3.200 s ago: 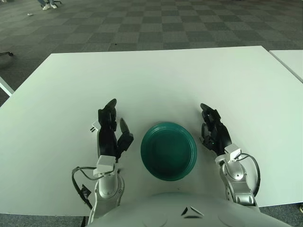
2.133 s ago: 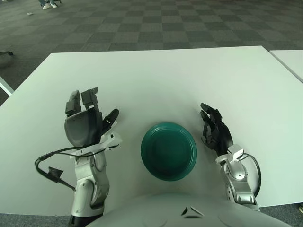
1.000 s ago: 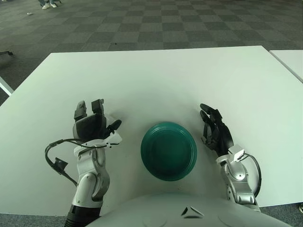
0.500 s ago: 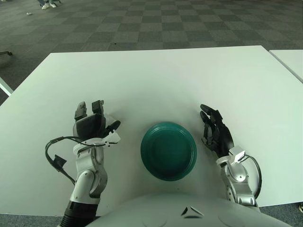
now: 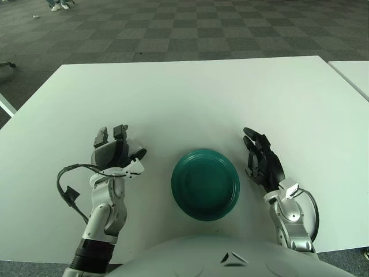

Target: Put the charger into the plate.

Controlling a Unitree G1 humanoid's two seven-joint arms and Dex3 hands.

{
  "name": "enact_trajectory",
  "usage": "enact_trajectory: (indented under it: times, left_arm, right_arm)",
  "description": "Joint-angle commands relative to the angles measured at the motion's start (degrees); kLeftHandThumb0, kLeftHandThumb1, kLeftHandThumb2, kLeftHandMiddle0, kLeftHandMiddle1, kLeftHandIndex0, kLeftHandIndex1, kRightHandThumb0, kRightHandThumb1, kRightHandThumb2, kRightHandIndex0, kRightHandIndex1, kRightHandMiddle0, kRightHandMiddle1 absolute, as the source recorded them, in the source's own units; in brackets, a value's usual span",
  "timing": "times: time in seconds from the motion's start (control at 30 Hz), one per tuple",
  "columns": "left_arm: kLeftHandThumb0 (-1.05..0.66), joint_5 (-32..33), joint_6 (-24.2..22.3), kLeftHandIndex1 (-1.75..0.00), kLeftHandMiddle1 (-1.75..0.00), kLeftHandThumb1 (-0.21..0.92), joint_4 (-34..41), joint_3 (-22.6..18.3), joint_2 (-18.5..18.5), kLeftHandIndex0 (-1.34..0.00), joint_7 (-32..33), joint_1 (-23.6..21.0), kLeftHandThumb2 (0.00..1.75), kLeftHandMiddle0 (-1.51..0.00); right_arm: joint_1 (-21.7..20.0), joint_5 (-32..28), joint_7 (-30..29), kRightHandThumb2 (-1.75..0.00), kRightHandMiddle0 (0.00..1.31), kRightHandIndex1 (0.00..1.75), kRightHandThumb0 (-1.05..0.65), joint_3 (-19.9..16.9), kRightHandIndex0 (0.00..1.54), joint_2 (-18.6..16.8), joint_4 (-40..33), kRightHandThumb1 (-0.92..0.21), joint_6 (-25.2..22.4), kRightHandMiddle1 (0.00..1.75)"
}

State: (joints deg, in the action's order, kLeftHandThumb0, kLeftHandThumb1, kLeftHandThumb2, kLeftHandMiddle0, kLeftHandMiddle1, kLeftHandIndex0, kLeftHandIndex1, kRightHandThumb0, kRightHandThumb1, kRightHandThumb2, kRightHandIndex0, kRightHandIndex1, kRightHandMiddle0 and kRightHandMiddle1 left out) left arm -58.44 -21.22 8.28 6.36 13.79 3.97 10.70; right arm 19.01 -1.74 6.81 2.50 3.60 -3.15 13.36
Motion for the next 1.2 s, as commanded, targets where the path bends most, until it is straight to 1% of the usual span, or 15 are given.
enact_trajectory:
  times: [0.0, 0.17, 0.27, 0.47, 0.63, 0.7, 0.8, 1.07, 1.1, 1.13, 1.17]
  left_arm:
    - [-1.05, 1.4, 0.2, -0.85, -0.01, 0.92, -1.5, -0.3, 1.2, 0.0, 0.8, -1.2, 0.52, -0.11]
    - [-1.05, 2.8, -0.4, -0.86, -0.01, 0.92, -3.6, 0.0, 1.5, 0.0, 0.8, -2.2, 0.51, -0.12]
    - [-1.05, 3.6, -0.3, -0.88, -0.01, 0.92, -4.9, 0.0, 1.5, 0.0, 1.3, -2.6, 0.52, -0.13]
    - [-1.05, 4.7, 0.0, -0.94, -0.02, 0.92, -7.1, 0.5, 1.7, 0.0, 2.7, -3.1, 0.54, -0.15]
    - [-1.05, 5.8, 0.6, -1.03, -0.03, 0.92, -8.5, 0.7, 1.9, 0.0, 3.7, -3.3, 0.57, -0.18]
    - [-1.05, 6.4, 0.8, -1.11, -0.04, 0.92, -8.8, 0.7, 2.0, 0.0, 4.0, -3.3, 0.57, -0.2]
    - [-1.05, 7.4, 1.0, -1.15, -0.05, 0.92, -9.2, 0.8, 2.0, 0.0, 4.3, -3.2, 0.57, -0.22]
    - [-1.05, 9.9, 1.1, -1.22, -0.07, 0.92, -9.8, 1.2, 1.2, 0.0, 4.9, -2.5, 0.53, -0.27]
    - [-1.05, 10.3, 1.3, -1.24, -0.08, 0.92, -10.1, 1.3, 1.1, 0.0, 5.1, -2.4, 0.52, -0.29]
    - [-1.05, 10.6, 1.3, -1.27, -0.13, 0.92, -10.4, 1.3, 1.0, 0.0, 5.4, -2.4, 0.51, -0.29]
    - [-1.05, 10.8, 1.3, -1.31, -0.3, 0.92, -10.6, 1.4, 1.0, 0.0, 5.5, -2.4, 0.5, -0.24]
  right_arm:
    - [1.7, 0.7, -0.3, -0.83, 0.0, 0.0, -0.75, 0.0, 0.13, 0.4, 1.8, -0.92, -3.2, 0.54]
    - [1.5, 0.9, -0.4, -0.84, 0.0, 0.0, -0.76, -0.7, 0.12, 0.8, 2.8, -0.92, -2.8, 0.55]
    - [0.8, 0.5, -0.3, -0.84, 0.0, 0.0, -0.76, -1.3, 0.12, 0.8, 5.0, -0.92, -1.7, 0.57]
    - [0.1, -0.6, 0.5, -0.83, 0.0, 0.02, -0.76, -1.8, 0.16, 0.5, 6.8, -0.92, -0.1, 0.59]
    - [-0.4, -0.9, 1.0, -0.83, 0.0, 0.02, -0.76, -2.2, 0.16, 0.6, 8.0, -0.92, 1.5, 0.6]
    - [-0.5, -0.9, 0.9, -0.84, 0.0, 0.02, -0.76, -2.3, 0.17, 0.5, 8.1, -0.92, 2.1, 0.62]
    - [-0.7, -0.8, 0.8, -0.84, 0.0, 0.02, -0.76, -2.3, 0.18, 0.5, 8.4, -0.92, 2.6, 0.63]
    - [-0.9, -0.7, 1.2, -0.86, 0.0, 0.03, -0.76, -2.5, 0.2, 1.0, 9.4, -0.92, 3.6, 0.66]
    - [-1.0, -0.7, 1.3, -0.87, 0.0, 0.03, -0.76, -2.5, 0.2, 1.0, 9.6, -0.92, 3.9, 0.67]
    - [-1.1, -0.7, 1.4, -0.87, 0.0, 0.03, -0.76, -2.6, 0.2, 1.1, 9.9, -0.92, 4.1, 0.67]
    - [-1.2, -0.7, 1.5, -0.87, 0.0, 0.03, -0.76, -2.7, 0.2, 1.2, 10.0, -0.92, 4.3, 0.67]
